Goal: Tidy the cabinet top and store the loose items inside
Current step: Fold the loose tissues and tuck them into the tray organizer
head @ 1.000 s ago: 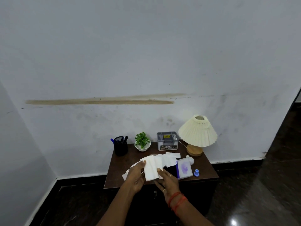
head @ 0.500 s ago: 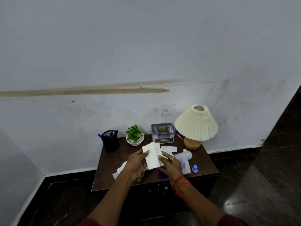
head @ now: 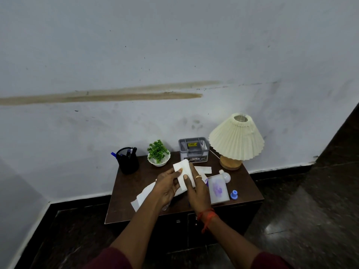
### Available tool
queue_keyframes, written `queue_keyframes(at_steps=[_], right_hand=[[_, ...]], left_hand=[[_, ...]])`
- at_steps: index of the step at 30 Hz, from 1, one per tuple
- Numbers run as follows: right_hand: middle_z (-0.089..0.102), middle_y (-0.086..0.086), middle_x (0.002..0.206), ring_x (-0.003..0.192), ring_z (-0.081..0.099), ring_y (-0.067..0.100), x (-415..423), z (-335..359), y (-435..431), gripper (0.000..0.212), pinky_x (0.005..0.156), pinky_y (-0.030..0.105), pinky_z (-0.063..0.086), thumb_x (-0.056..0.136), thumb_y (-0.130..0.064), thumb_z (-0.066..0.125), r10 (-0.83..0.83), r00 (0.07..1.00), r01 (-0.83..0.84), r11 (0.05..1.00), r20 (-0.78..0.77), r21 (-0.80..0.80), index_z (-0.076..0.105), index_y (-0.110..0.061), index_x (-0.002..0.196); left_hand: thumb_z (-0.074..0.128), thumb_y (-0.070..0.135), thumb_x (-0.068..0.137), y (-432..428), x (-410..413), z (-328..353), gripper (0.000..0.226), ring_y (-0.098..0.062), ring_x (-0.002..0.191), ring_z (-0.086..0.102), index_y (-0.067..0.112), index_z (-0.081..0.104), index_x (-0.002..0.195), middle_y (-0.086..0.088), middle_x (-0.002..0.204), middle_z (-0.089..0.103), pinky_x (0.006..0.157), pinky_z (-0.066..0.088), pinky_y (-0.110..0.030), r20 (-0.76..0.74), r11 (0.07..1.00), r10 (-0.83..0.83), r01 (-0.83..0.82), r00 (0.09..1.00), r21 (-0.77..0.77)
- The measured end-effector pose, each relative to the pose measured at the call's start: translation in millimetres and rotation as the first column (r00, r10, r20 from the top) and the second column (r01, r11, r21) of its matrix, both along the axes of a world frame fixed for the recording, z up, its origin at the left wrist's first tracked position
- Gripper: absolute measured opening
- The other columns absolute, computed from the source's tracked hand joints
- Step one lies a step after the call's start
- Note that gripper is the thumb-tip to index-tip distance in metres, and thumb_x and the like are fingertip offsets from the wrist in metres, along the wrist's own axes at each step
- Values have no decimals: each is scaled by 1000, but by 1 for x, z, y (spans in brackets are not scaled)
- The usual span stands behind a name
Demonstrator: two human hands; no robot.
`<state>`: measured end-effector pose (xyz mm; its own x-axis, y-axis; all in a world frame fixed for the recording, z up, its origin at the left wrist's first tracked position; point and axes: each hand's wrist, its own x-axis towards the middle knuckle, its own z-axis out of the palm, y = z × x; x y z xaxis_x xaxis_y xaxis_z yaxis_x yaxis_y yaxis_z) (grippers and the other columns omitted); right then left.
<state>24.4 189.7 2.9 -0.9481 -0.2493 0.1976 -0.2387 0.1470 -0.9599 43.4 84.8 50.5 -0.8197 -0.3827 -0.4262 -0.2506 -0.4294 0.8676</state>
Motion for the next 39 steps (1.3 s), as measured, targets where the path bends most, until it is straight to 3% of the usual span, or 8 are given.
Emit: queue_keyframes(at_steps=[7, 12, 18, 22, 25, 29, 34, 39], right_hand=[[63, -1, 128, 119, 57, 13, -7, -3, -7, 40, 106, 39, 44, 93, -25, 59, -121, 979, 139, 985, 162, -104, 56, -18, 132], [66, 6, 123, 115, 59, 18, -9, 0, -5, 32, 105, 40, 45, 96, -16, 54, -130, 962, 174, 969, 238, -173, 60, -9, 127], [69, 9, 112, 105, 63, 23, -14, 0, -6, 28, 98, 43, 50, 96, -11, 53, -26, 907, 175, 931, 420, -320, 63, -4, 120], [67, 19, 108, 97, 63, 29, -13, 7, -7, 26, 85, 37, 54, 95, -2, 50, 163, 837, 121, 876, 522, -467, 62, 1, 117], [68, 17, 104, 96, 64, 30, -14, 11, -5, 26, 81, 36, 56, 94, -1, 52, 211, 819, 99, 864, 534, -494, 61, 4, 118], [71, 10, 95, 84, 67, 22, -18, 13, 1, 23, 73, 30, 59, 88, -1, 62, 209, 794, 122, 865, 571, -487, 65, -2, 110], [66, 21, 103, 81, 66, 22, -31, 17, 5, 29, 60, 23, 59, 82, 4, 67, 126, 800, 181, 882, 586, -436, 63, 4, 112], [63, 22, 97, 78, 64, 21, -48, 25, 7, 32, 52, 21, 56, 81, 6, 68, 33, 819, 247, 880, 572, -405, 58, 7, 112]], left_hand=[[49, -2, 94, 4, 0, 0, 38, -40, 130, 47, -3, 50, 132, -27, 140, 48, 112, 36, -49, -28, 1000, -20, 20, 999, 0], [47, -8, 93, 1, 4, 3, 41, -35, 127, 51, 1, 51, 132, -23, 138, 52, 110, 40, -46, -97, 1000, -23, 21, 995, -16], [57, 18, 94, -6, 6, 1, 42, -27, 109, 58, -2, 51, 131, -22, 136, 53, 107, 44, -43, -83, 997, 9, -2, 997, 75], [63, 23, 90, 4, 2, 5, 44, -30, 109, 60, -1, 55, 126, -18, 118, 62, 105, 45, -46, -57, 996, -3, 8, 998, 93], [61, 15, 91, 5, -3, 3, 42, -36, 123, 55, -3, 53, 128, -23, 131, 57, 107, 43, -47, -38, 996, 41, -38, 998, 77], [57, 8, 93, -3, -8, -4, 40, -30, 114, 58, -4, 50, 130, -24, 137, 52, 107, 44, -43, -30, 993, 75, -72, 997, 93], [57, 7, 92, -10, -10, -13, 41, -31, 127, 53, 0, 50, 132, -21, 139, 51, 107, 44, -41, -66, 990, 86, -78, 994, 119], [55, 2, 92, -12, -7, -24, 38, -25, 106, 60, 1, 53, 130, -20, 134, 56, 100, 50, -38, -56, 992, 76, -70, 996, 102]])
